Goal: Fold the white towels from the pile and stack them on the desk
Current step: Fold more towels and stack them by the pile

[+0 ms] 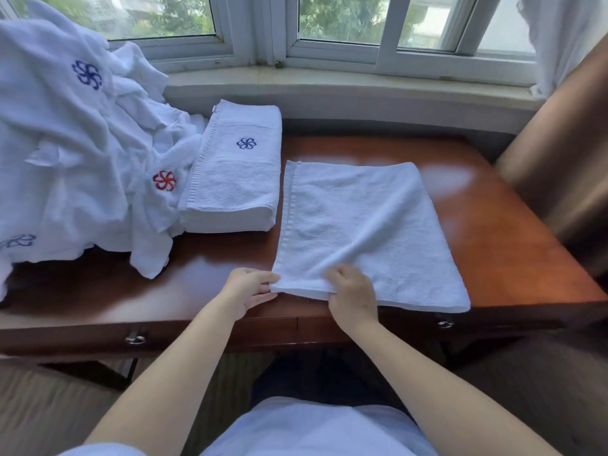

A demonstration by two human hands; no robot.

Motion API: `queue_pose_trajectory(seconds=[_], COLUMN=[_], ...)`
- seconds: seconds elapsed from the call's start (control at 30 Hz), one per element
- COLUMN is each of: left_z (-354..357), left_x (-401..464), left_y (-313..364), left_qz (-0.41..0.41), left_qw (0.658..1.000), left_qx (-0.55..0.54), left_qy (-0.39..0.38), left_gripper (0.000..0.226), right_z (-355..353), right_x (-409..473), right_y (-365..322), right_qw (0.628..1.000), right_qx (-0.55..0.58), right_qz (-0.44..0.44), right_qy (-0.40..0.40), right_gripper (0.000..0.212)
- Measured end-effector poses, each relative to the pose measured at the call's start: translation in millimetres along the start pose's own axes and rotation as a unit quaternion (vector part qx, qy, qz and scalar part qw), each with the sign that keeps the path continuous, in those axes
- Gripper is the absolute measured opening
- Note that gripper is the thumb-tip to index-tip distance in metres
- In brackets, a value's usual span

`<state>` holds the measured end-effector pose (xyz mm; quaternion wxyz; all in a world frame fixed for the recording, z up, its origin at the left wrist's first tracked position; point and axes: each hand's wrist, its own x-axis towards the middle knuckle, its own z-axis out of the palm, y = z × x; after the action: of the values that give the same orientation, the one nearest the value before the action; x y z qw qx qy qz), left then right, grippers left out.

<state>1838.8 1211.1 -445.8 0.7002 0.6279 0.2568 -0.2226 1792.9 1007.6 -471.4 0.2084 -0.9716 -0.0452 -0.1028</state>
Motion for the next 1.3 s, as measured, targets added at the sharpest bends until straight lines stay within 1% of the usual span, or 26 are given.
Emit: queue_pose_trajectory(seconds=[0.07, 0.2, 0.27, 0.33, 0.4, 0.47, 0.5, 0.53, 0.57, 0.63, 0.67, 0.7, 0.77, 0.83, 0.97, 1.03, 1.1, 1.13, 1.17, 1.2, 1.23, 1.3], left_z=[2.5, 5.8, 6.0, 5.8, 6.1, 8.3, 10.2, 12.3, 14.3, 15.5, 14.8, 13.8, 13.0, 13.7, 12.2, 11.7, 16.1, 19.9, 24.1, 28.6, 33.2, 42.8], left_x=[0.7, 0.7, 1.1, 2.2, 2.0, 1.6, 0.7, -0.1, -1.2, -4.1, -5.6, -6.7, -9.5, -12.1, -14.7, -16.7, -19.0, -19.9, -21.1, -22.9, -24.6, -28.0], left_y=[0.2, -0.6, -0.6, -1.5, -3.2, -5.6, -6.5, -7.2, -7.5, -6.2, -4.6, -3.2, -2.4, -4.1, -3.7, -2.0, -1.3, -1.1, -0.7, -0.3, -0.7, -3.5], left_qz=[0.002, 0.007, 0.007, 0.005, 0.008, 0.018, 0.024, 0.031, 0.037, 0.042, 0.043, 0.045, 0.041, 0.034, 0.011, 0.001, -0.001, -0.004, -0.009, -0.02, -0.033, -0.069], left_qw=[1.0, 1.0, 0.999, 0.999, 0.999, 0.998, 0.997, 0.997, 0.996, 0.995, 0.994, 0.994, 0.994, 0.995, 0.998, 0.998, 0.997, 0.997, 0.996, 0.994, 0.991, 0.979], left_qx=[-0.001, 0.004, 0.004, 0.001, -0.009, -0.017, -0.011, 0.0, 0.011, 0.02, 0.017, 0.013, 0.018, 0.031, 0.035, 0.055, 0.07, 0.077, 0.087, 0.104, 0.126, 0.168], left_qy=[0.014, 0.029, 0.034, 0.044, 0.053, 0.065, 0.071, 0.077, 0.081, 0.088, 0.095, 0.102, 0.102, 0.091, 0.054, 0.036, 0.024, 0.018, 0.01, -0.003, -0.026, -0.09], left_gripper=[0.029, 0.023, 0.022, 0.024, 0.027, 0.029, 0.027, 0.025, 0.022, 0.019, 0.017, 0.017, 0.017, 0.018, 0.02, 0.028, 0.044, 0.051, 0.055, 0.057, 0.058, 0.063], right_z=[-4.1, -24.4, -38.0, -51.5, -65.9, -77.5, -80.5, -81.6, -82.0, -81.5, -82.0, -85.1, -92.5, -95.5, -92.6, -93.0, -91.8, -89.4, -85.8, -80.9, -75.1, -62.8], right_x=[-6.0, -15.8, -21.6, -28.7, -35.4, -38.4, -38.0, -36.5, -34.6, -32.5, -32.6, -33.9, -39.8, -42.2, -33.3, -27.5, -24.1, -23.5, -23.8, -24.2, -24.0, -19.7], right_y=[19.0, 55.3, 73.7, 90.5, 106.9, 119.8, 122.7, 122.8, 120.3, 117.7, 120.3, 126.0, 141.6, 152.0, 152.1, 150.5, 140.9, 132.7, 123.5, 113.2, 101.8, 78.2], right_qw=[0.994, 0.964, 0.935, 0.895, 0.86, 0.835, 0.832, 0.84, 0.856, 0.897, 0.912, 0.918, 0.905, 0.89, 0.877, 0.865, 0.857, 0.862, 0.875, 0.896, 0.922, 0.962], right_qx=[-0.02, -0.08, -0.06, -0.037, -0.029, 0.023, 0.064, 0.094, 0.099, 0.078, 0.047, 0.006, -0.049, -0.043, -0.013, 0.021, 0.021, -0.009, -0.041, -0.061, -0.061, -0.005], right_qz=[0.104, 0.229, 0.32, 0.414, 0.483, 0.529, 0.534, 0.521, 0.496, 0.429, 0.403, 0.395, 0.419, 0.448, 0.474, 0.49, 0.49, 0.473, 0.439, 0.387, 0.327, 0.232], right_qy=[0.037, 0.106, 0.139, 0.159, 0.163, 0.149, 0.135, 0.12, 0.104, 0.07, 0.054, 0.048, 0.059, 0.071, 0.077, 0.106, 0.16, 0.184, 0.201, 0.209, 0.2, 0.145], right_gripper=[0.047, 0.057, 0.059, 0.055, 0.048, 0.045, 0.042, 0.037, 0.032, 0.033, 0.037, 0.038, 0.034, 0.032, 0.028, 0.026, 0.031, 0.036, 0.04, 0.044, 0.047, 0.05])
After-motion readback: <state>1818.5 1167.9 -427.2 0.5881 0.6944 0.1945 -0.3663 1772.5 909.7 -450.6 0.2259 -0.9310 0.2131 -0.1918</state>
